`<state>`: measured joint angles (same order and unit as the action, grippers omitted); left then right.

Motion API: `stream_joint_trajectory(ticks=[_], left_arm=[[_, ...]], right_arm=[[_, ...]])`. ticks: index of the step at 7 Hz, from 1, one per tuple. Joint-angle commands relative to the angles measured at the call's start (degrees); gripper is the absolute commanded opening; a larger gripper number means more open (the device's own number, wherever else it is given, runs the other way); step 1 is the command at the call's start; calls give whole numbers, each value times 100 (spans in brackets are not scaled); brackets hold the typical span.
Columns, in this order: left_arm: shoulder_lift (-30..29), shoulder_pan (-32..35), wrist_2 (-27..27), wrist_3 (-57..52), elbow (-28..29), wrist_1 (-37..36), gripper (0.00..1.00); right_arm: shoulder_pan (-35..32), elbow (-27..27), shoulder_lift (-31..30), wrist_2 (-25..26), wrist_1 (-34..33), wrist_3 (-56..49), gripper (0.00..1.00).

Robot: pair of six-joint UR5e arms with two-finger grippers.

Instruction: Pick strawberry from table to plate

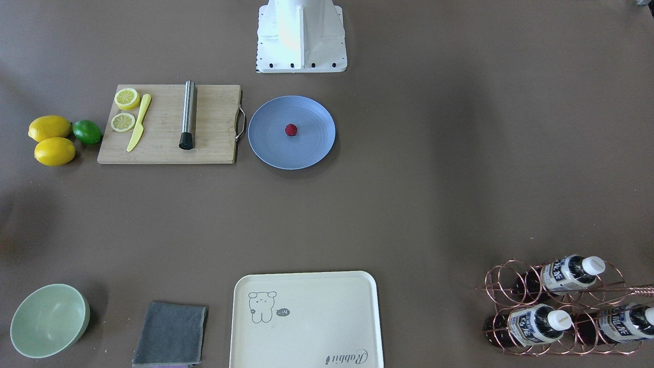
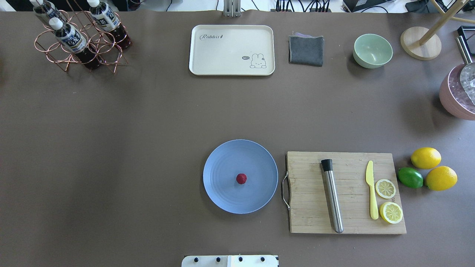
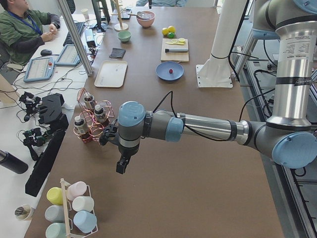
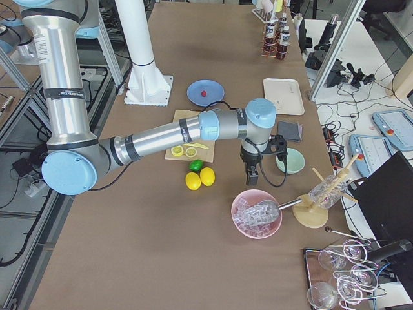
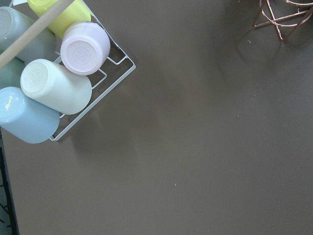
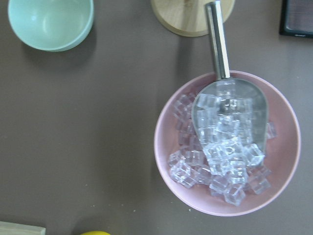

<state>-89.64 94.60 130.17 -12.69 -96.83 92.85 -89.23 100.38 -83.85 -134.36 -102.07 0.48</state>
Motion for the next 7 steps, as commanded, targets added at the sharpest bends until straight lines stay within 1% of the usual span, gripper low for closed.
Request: stream_joint_trajectory(ticks=[1,3,4,5,6,7], left_arm=[[8,15,9,-14,128,66,98],[-1,15,-61,-14,260,93,98],[-1,23,-53,4,374,93,98],[-1,24,-18,65,358,75,98],[-44,15,-18,222,349,58,98],[-71,-3,9,711,270,84,98]], right_arm=[[-655,-299,-166,-37,12,-197,100],[-692,-405,-412,42,3,-477,100],[-692,-605,-422,103,12,-452,100],[-727,-720,-483,121,177,-426,100],[-736,-774,-509,121,336,-408,100],[-736,-818,-475,112,346,-408,100]])
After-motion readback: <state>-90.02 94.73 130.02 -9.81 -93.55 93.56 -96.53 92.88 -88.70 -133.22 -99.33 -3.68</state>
